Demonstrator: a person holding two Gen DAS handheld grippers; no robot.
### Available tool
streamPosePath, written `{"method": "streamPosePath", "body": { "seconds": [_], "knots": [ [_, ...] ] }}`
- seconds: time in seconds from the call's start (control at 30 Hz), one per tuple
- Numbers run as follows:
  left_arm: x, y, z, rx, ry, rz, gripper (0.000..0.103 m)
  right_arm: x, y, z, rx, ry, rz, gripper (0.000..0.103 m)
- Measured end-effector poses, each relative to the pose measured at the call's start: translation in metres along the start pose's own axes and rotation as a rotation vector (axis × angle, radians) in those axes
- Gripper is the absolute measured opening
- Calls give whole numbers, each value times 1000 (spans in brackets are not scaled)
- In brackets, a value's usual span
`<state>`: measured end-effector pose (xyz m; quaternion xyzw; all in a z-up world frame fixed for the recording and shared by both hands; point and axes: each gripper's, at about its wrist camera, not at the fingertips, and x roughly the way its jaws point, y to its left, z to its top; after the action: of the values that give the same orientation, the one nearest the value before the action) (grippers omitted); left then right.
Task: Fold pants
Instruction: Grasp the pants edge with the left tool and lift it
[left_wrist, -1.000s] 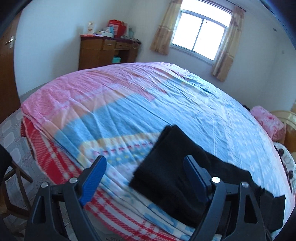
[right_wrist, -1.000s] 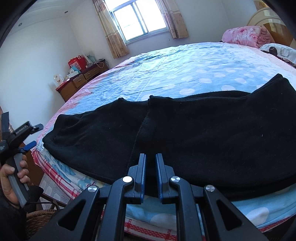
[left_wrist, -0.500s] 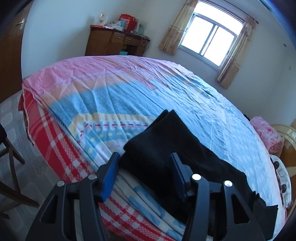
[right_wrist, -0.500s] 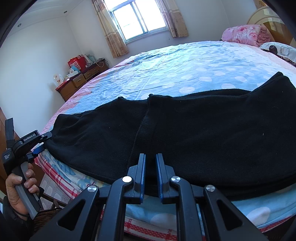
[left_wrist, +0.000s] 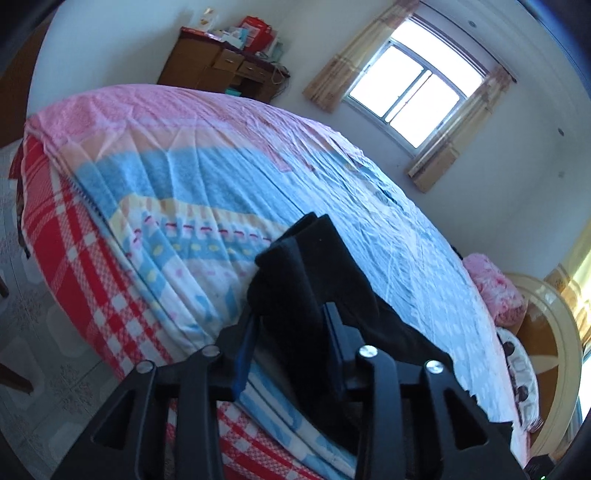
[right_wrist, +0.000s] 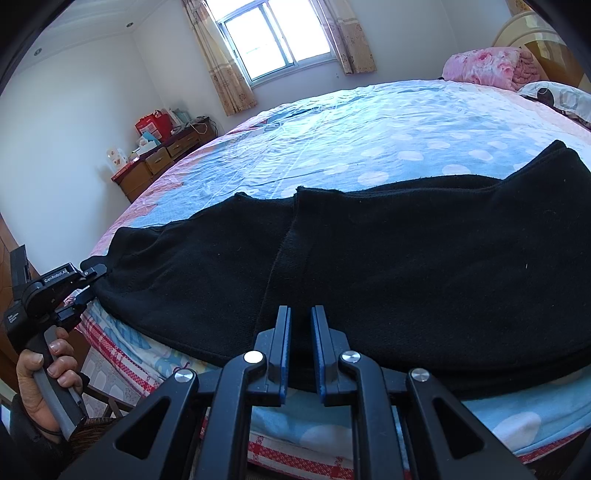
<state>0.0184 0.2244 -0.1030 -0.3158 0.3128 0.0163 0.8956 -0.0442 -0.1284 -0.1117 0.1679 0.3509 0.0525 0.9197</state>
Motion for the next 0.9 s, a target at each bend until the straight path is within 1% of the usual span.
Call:
{"method": "streamPosePath", "body": {
  "seconds": [0.07, 0.17, 0.23, 0.3, 0.37, 0.43, 0.47, 0.5, 0.57, 0.63, 0.67, 0.73, 0.83, 0.9],
  "knots": [
    [-4, 0, -4, -38, -3, 21, 39, 0, 0, 0, 1, 0, 0, 12],
    [-9, -7, -16, -92, 31, 27, 45, 0, -1, 0, 2, 1, 2, 12],
    [-7, -15, -22, -80, 50, 19, 51, 0, -1, 0, 2, 1, 2, 12],
    [-3, -16, -20, -42, 41, 21, 51, 0, 0, 0, 1, 1, 2, 12],
    [0, -12, -14, -62, 30, -13, 51, 0, 0, 0, 2, 1, 2, 12],
    [4, -8, -6, -52, 16, -22, 51, 0, 0, 0, 3, 0, 1, 12],
    [6, -7, -3, -37, 6, -22, 50, 0, 0, 0, 4, 0, 2, 12],
    [6, -6, -1, -32, 2, -16, 45, 0, -1, 0, 4, 0, 3, 12],
    [8, -5, 2, -31, 6, -15, 41, 1, -1, -1, 4, 0, 4, 12],
    [9, -4, 1, -12, 14, -2, 21, 1, -1, -1, 7, 0, 5, 12],
    [12, -5, -1, 2, 28, 4, 20, 1, -2, -1, 10, 1, 7, 12],
    [11, -6, -3, 14, 12, 2, 19, 2, -3, -1, 17, 3, 12, 12],
    [10, -8, 0, 25, 27, 10, 18, 2, -2, -1, 12, 5, 10, 12],
    [4, -17, 2, 59, 14, 6, 17, 2, -3, 0, 11, 4, 10, 12]
  ]
}}
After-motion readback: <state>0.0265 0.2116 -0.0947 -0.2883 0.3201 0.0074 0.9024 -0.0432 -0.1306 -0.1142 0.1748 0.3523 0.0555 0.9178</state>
